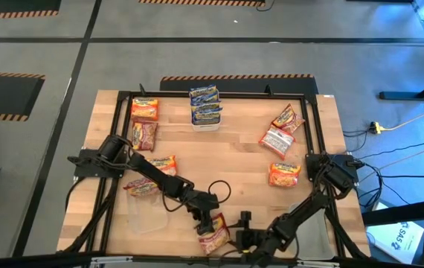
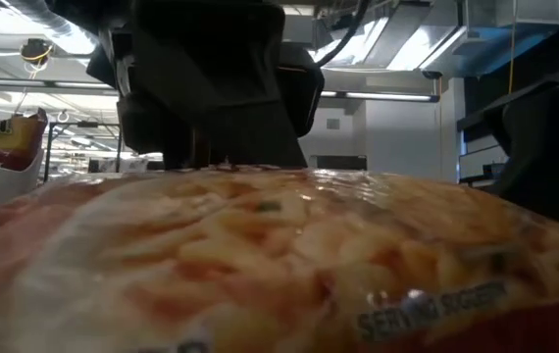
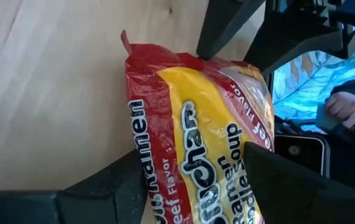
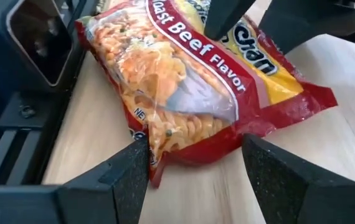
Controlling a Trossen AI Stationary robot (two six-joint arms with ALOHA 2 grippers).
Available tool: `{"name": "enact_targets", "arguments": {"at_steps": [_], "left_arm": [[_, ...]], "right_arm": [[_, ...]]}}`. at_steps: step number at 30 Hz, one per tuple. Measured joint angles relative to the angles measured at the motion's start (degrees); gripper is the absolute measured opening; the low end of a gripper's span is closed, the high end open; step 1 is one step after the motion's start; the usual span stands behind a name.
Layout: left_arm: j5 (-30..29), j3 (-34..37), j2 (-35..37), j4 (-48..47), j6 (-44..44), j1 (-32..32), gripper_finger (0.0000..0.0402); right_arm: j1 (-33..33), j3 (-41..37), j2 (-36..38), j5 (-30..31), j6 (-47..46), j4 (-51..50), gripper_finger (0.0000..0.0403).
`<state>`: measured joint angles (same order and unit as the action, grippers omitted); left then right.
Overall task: Sort Maruchan noodles
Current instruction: Put the red noodle pack into the transparent bin
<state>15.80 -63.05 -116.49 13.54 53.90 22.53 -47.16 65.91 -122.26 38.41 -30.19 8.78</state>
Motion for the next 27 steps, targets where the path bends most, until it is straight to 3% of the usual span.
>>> {"name": "enact_targets", "arguments": {"at_steps": [17, 23, 27], "left_arm": [[-1.3, 0.0, 0.0, 1.7, -3.3, 0.2, 0.0039], [-1.4, 0.0, 0.3, 1.5, -5.0, 0.6, 0.0005], [-2.1, 0.0, 2.3, 0.1, -7.2, 1.8, 0.0003]], "right_arm": [[0.0, 0.0, 0.0, 1.0, 0.5, 0.1, 0.0237], [-1.3, 0.0, 1.3, 1.4, 0.8, -1.9, 0.0237], [-3.0, 0.0, 3.5, 5.2, 0.3, -5.5, 0.0237]]}}
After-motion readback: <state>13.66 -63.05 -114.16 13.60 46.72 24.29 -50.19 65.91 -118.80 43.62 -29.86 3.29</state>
